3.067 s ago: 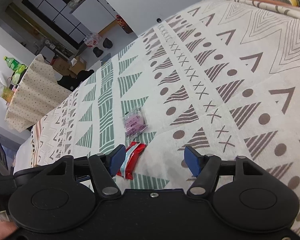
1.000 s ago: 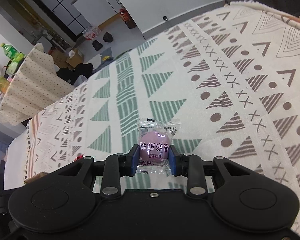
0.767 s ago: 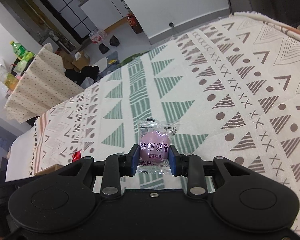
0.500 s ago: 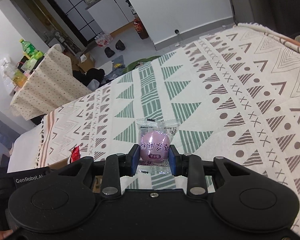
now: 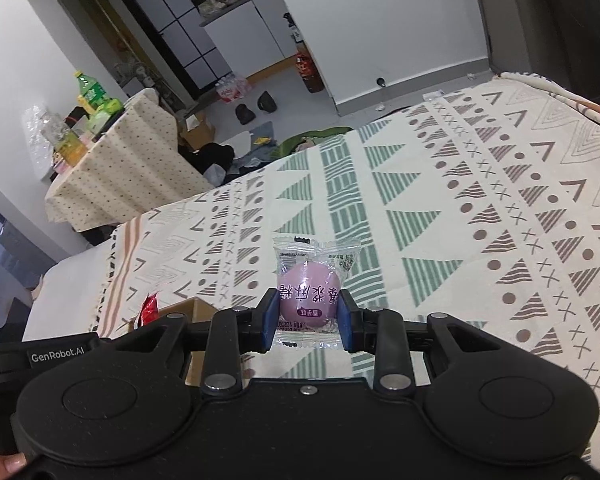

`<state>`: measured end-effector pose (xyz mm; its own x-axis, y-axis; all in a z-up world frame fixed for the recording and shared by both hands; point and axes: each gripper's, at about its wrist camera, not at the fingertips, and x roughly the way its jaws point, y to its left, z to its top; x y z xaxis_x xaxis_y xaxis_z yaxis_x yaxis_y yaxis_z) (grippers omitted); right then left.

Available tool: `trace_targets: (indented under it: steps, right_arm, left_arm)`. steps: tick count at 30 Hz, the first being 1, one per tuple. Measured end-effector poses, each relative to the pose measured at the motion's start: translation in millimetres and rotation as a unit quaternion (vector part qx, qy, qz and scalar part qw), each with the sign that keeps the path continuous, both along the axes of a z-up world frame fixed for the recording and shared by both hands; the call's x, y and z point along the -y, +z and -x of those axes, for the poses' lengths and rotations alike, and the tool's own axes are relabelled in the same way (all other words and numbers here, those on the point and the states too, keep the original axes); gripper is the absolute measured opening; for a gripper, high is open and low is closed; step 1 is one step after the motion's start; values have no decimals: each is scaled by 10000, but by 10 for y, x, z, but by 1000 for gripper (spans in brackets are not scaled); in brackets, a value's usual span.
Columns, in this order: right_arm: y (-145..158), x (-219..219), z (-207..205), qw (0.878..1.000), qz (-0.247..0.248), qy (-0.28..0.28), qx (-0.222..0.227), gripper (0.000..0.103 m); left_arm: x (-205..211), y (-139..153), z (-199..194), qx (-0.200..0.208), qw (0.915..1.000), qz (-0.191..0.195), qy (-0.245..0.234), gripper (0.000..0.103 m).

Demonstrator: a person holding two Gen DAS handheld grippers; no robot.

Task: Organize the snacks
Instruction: 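Carry the red bar with the left gripper while the right carries the pink candy to the box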

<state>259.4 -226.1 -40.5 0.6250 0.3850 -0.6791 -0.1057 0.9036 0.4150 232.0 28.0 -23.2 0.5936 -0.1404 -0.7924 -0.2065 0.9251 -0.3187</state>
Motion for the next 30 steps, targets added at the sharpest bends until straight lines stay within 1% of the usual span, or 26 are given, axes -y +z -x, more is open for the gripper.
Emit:
trace_targets:
  steps: [16,24,30]
  right_arm:
    - [69,-577,173,9987,-116,477,122,30]
    - [54,-861,253,9973,-155,712,101,30]
    - [31,-1045,310,9960,-166,879,71,30]
  left_arm:
    - [-641,61,408,-4,9985,16,543,18]
    - [-913,18,566,-131,9971,15,746,19]
    - [-1070,-56,643,-258,9959,89,865,19]
